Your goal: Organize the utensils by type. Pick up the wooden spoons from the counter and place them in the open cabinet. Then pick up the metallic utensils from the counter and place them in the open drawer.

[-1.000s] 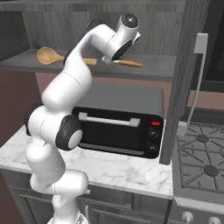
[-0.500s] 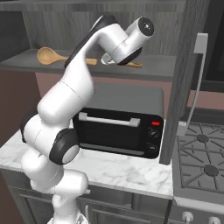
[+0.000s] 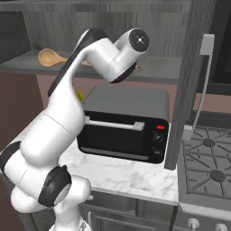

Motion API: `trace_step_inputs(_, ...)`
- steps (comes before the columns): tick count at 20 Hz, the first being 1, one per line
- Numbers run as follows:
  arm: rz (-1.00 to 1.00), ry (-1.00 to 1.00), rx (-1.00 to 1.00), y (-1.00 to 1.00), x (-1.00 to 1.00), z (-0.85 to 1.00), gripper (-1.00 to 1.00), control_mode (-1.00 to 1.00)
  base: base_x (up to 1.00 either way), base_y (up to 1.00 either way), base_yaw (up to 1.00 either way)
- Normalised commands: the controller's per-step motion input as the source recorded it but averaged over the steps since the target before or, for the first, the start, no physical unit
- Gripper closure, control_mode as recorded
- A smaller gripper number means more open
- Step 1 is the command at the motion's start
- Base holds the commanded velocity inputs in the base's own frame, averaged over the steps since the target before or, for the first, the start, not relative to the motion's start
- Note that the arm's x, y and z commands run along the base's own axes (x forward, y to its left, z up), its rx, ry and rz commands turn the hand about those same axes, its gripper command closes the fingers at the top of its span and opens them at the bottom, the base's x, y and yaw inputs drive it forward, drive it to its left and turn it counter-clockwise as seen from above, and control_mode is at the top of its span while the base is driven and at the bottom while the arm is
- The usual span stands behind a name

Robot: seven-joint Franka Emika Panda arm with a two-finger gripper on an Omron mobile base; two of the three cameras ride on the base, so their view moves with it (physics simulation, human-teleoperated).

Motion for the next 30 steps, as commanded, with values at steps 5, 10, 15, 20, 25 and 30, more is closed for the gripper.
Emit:
trace_step_inputs(5, -0.31, 0.1, 0.02, 0.33, -0.85, 0.0, -1.0, -1.0, 0.0, 0.0, 0.0)
trace_step_inputs(10, -0.47, 0.29, 0.15, 0.31, -0.76, -0.03, -1.0, -1.0, 0.0, 0.0, 0.0)
trace_step_inputs(15, -0.39, 0.28, 0.17, 0.25, -0.77, -0.26, -1.0, -1.0, 0.0, 0.0, 0.0)
trace_step_inputs(20, -0.24, 0.25, 0.17, 0.11, -0.78, -0.33, -1.0, -1.0, 0.0, 0.0, 0.0)
trace_step_inputs(25, -0.11, 0.2, 0.11, 0.12, -0.72, -0.47, -1.0, -1.0, 0.0, 0.0, 0.0)
trace_step_inputs(30, -0.02, 0.17, 0.05, 0.07, -0.57, -0.58, -1.0, -1.0, 0.0, 0.0, 0.0)
